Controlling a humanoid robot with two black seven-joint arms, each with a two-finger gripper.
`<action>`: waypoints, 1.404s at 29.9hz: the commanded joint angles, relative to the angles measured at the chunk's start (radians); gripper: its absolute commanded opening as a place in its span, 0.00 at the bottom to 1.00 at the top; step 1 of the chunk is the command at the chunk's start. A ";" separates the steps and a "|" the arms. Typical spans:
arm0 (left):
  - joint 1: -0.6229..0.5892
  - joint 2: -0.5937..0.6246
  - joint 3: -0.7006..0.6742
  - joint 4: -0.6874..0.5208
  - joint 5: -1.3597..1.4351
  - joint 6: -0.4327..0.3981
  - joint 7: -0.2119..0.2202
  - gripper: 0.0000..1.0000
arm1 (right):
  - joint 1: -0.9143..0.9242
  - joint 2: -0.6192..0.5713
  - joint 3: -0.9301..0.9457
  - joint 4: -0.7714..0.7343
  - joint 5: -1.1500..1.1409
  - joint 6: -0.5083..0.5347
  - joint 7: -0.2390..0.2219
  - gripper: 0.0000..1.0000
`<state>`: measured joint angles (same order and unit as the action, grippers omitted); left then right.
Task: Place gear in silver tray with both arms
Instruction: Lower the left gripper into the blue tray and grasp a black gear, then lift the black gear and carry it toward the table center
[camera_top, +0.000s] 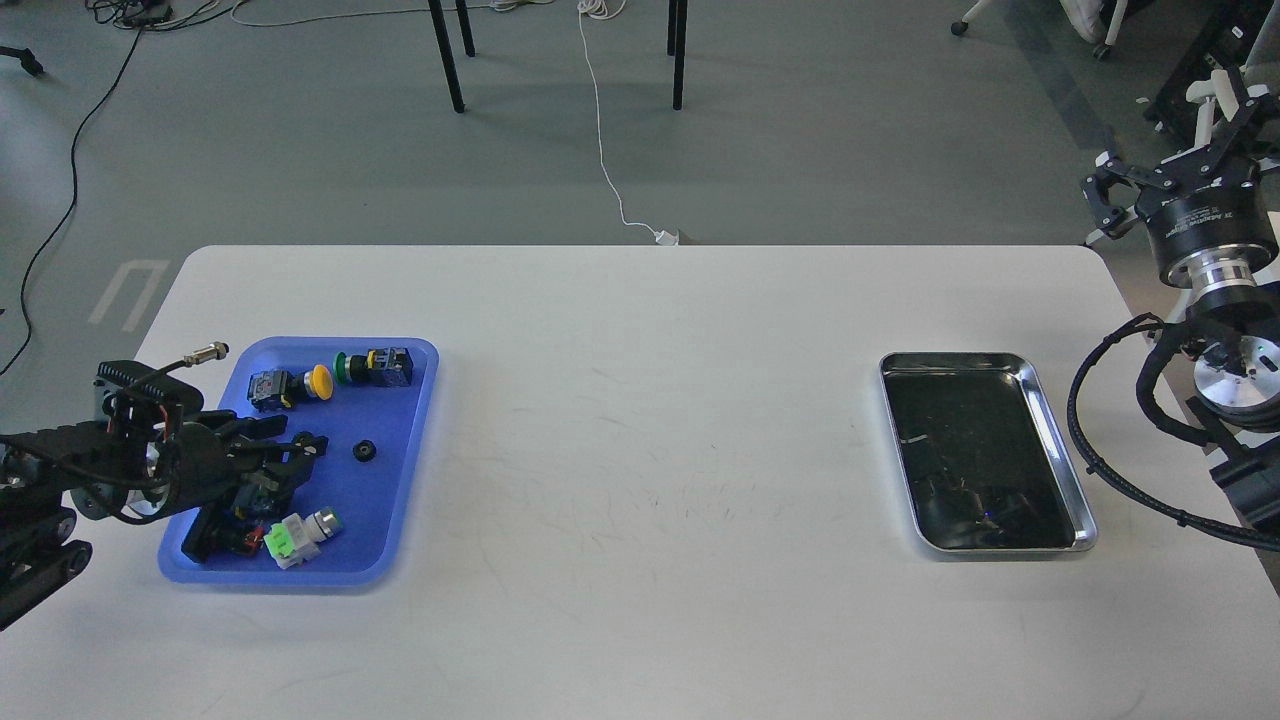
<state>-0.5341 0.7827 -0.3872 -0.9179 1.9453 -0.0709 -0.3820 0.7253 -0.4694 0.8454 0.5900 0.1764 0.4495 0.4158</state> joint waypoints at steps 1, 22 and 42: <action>-0.001 -0.003 -0.001 0.013 -0.048 -0.001 -0.006 0.54 | 0.002 0.000 0.003 -0.001 0.000 0.000 0.000 0.99; -0.012 0.001 0.068 0.014 -0.049 0.006 -0.006 0.24 | 0.017 -0.002 0.009 -0.002 0.000 0.000 0.000 0.99; -0.251 0.208 0.059 -0.437 -0.054 -0.078 0.026 0.15 | 0.025 -0.006 0.009 0.001 0.000 0.000 0.000 0.99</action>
<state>-0.7036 1.0049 -0.3282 -1.3249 1.8916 -0.1093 -0.3739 0.7490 -0.4770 0.8546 0.5882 0.1763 0.4503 0.4157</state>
